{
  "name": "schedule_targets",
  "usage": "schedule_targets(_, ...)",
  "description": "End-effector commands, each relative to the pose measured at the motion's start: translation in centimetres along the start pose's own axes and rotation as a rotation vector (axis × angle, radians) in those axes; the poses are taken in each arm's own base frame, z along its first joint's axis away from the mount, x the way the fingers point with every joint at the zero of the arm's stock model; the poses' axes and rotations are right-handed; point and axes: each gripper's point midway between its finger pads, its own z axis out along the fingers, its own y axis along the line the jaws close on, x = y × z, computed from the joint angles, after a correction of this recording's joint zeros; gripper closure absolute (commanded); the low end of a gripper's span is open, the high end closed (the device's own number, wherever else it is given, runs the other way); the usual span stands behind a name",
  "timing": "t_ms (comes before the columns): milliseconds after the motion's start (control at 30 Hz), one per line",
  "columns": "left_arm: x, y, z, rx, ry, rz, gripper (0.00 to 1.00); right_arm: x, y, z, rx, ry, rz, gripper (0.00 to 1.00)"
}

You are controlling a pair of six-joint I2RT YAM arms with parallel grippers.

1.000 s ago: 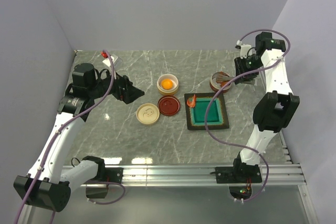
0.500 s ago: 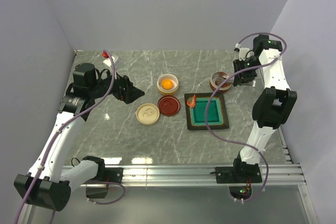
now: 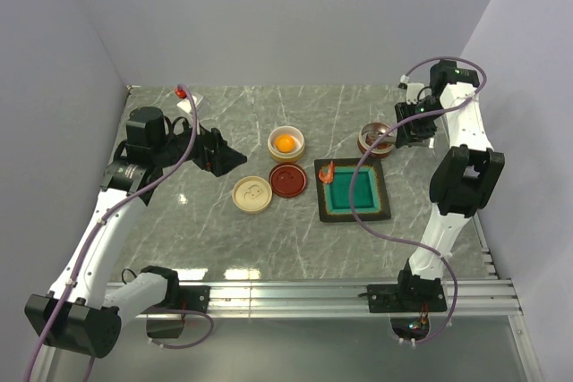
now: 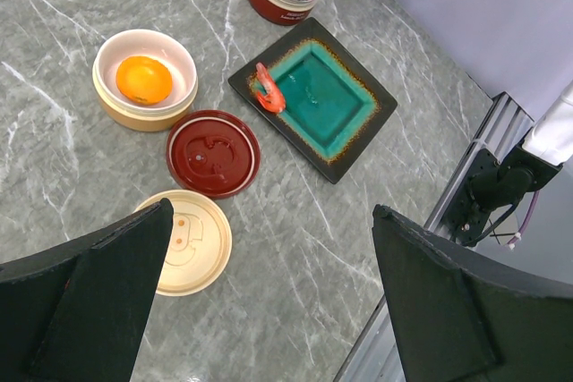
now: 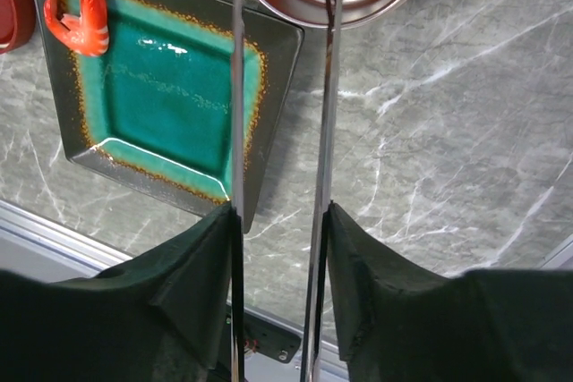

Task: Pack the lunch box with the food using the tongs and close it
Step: Place the food into the lunch box, then pick up the food using the clamp

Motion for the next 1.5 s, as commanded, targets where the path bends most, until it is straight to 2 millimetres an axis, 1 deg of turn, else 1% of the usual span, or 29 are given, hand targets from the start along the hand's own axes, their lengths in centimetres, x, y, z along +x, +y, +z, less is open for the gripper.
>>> schedule_targets(0, -0.9, -0.4, 0.0, 0.022, -0.031, 0.017, 0.01, -1.1, 0.3, -1.4, 0.003, -0.054, -0.006, 0.48)
schedule_targets(133, -1.1, -0.4, 0.0, 0.025, -0.031, 0.017, 0.00, -1.4, 0.3, -1.9, 0.010, -0.067, -0.010, 0.48)
schedule_targets(233, -1.2, -0.5, 0.0, 0.025, -0.032, 0.018, 0.01, -1.8, 0.5, -2.9, 0.019, -0.088, -0.020, 0.48)
schedule_targets(333, -1.2, -0.5, -0.1, 0.023, -0.029, 0.018, 0.01, -2.4, 0.7, -4.9, 0.051, -0.130, -0.042, 0.48)
schedule_targets(400, -1.0, -0.5, -0.1, 0.022, -0.024, 0.015, 0.01, -3.0, 1.2, -6.9, 0.072, -0.177, -0.070, 0.48)
schedule_targets(433, -1.1, -0.5, -0.2, 0.020, -0.028, 0.018, 0.01, -3.0, 1.6, -7.5, 0.074, -0.188, -0.080, 0.48)
schedule_targets(467, -1.1, -0.6, -0.2, 0.022, -0.027, 0.020, 0.01, -2.9, 2.4, -8.6, 0.071, -0.207, -0.090, 0.49)
schedule_targets(533, -1.1, -0.5, -0.2, 0.021, -0.028, 0.018, 0.01, -2.5, 3.9, -9.0, 0.058, -0.212, -0.113, 0.50)
schedule_targets(567, -1.2, -0.5, -0.2, 0.021, -0.030, 0.020, 0.01, -2.2, 4.9, -9.9, 0.061, -0.236, -0.136, 0.50)
schedule_targets(600, -1.2, -0.5, -0.2, 0.022, -0.031, 0.018, 0.01, -1.4, 5.6, -9.3, 0.042, -0.213, -0.127, 0.50)
schedule_targets(633, -1.1, -0.5, -0.1, 0.021, -0.030, 0.015, 0.01, -1.0, 6.4, -9.2, 0.032, -0.213, -0.132, 0.50)
schedule_targets(667, -1.2, -0.6, -0.2, 0.024, -0.034, 0.019, 0.00, -0.4, 7.9, -8.8, 0.016, -0.217, -0.153, 0.51)
schedule_targets(733, -1.2, -0.6, -0.2, 0.025, -0.035, 0.017, 0.00, 0.5, 9.4, -8.1, 0.001, -0.212, -0.144, 0.51)
schedule_targets(767, -1.2, -0.7, -0.2, 0.026, -0.036, 0.018, 0.01, 1.2, 10.3, -7.3, -0.008, -0.211, -0.154, 0.51)
schedule_targets(800, -1.2, -0.6, -0.2, 0.024, -0.035, 0.017, 0.00, 1.6, 11.7, -6.6, -0.023, -0.201, -0.166, 0.51)
schedule_targets(833, -1.2, -0.6, -0.2, 0.024, -0.035, 0.015, 0.01, 2.0, 12.2, -5.9, -0.018, -0.193, -0.170, 0.52)
schedule_targets(867, -1.2, -0.7, -0.3, 0.023, -0.038, 0.017, 0.01, 2.7, 12.5, -4.9, -0.019, -0.187, -0.170, 0.52)
schedule_targets(900, -1.2, -0.6, -0.3, 0.020, -0.038, 0.019, 0.01, 2.9, 13.5, -4.1, -0.029, -0.177, -0.175, 0.52)
schedule_targets(933, -1.2, -0.6, -0.3, 0.020, -0.039, 0.020, 0.01, 2.7, 13.7, -3.8, -0.018, -0.195, -0.181, 0.52)
schedule_targets(967, -1.2, -0.7, -0.3, 0.020, -0.039, 0.020, 0.00, 3.4, 13.9, -2.7, -0.023, -0.167, -0.167, 0.52)
schedule_targets(1000, -1.3, -0.7, -0.5, 0.017, -0.042, 0.025, 0.01, 3.5, 14.2, -2.2, -0.024, -0.162, -0.172, 0.52)
schedule_targets(1133, -1.2, -0.8, -0.6, 0.013, -0.047, 0.035, 0.01, 3.4, 14.3, -0.8, -0.011, -0.158, -0.160, 0.52)
schedule_targets(1233, -1.1, -0.6, -0.6, 0.010, -0.046, 0.031, 0.00, 3.7, 14.0, 0.6, 0.005, -0.146, -0.134, 0.52)
schedule_targets(1467, -0.9, -0.5, -0.5, 0.010, -0.045, 0.029, 0.01, 3.6, 13.4, 2.2, 0.027, -0.134, -0.123, 0.53)
